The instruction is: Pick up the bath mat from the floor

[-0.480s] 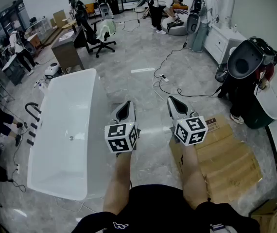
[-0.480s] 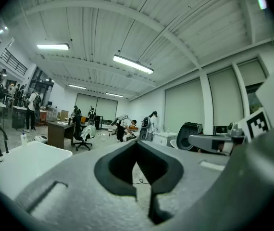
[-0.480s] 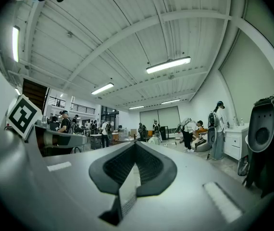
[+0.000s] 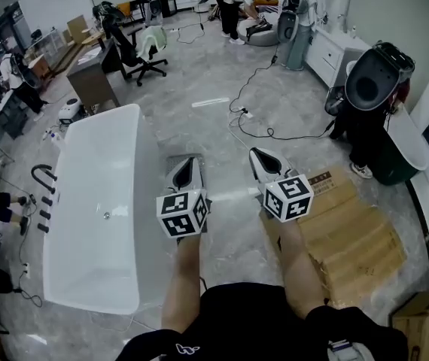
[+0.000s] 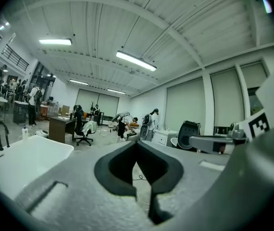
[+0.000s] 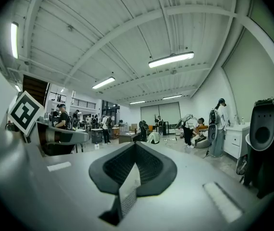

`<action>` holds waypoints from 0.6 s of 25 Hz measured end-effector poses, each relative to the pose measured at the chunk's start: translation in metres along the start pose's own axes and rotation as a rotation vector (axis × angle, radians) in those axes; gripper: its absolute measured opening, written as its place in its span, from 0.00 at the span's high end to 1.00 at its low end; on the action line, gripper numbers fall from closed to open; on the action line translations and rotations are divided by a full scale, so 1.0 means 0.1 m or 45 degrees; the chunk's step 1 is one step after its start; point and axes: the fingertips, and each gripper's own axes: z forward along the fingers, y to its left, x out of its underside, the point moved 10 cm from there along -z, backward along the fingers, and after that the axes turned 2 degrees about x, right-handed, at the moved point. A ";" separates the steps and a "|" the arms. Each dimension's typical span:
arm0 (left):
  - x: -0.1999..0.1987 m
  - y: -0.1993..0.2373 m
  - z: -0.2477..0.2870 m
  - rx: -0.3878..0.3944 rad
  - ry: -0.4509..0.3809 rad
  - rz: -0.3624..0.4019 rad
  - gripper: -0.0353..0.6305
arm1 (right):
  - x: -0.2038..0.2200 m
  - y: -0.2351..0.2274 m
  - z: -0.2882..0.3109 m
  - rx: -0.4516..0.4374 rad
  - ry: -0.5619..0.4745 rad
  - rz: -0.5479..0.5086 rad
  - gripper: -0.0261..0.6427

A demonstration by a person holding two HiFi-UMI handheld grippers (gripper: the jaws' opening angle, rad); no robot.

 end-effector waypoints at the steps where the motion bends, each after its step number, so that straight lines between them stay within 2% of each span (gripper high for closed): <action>1: 0.01 0.05 -0.02 -0.007 0.000 -0.017 0.95 | 0.00 0.04 0.01 -0.005 0.011 -0.011 0.95; 5: 0.10 0.21 -0.08 -0.035 -0.006 -0.064 0.95 | -0.03 0.18 0.07 -0.017 0.026 -0.042 0.95; 8: 0.16 0.27 -0.04 -0.017 0.013 -0.104 0.95 | 0.05 0.24 0.11 -0.019 0.066 -0.040 0.95; 11: 0.20 0.29 0.02 -0.008 0.044 -0.117 0.95 | 0.10 0.20 0.16 -0.009 0.101 -0.022 0.95; 15: 0.19 0.36 0.18 -0.023 0.047 -0.119 0.95 | 0.11 0.09 0.29 -0.014 0.085 -0.011 0.95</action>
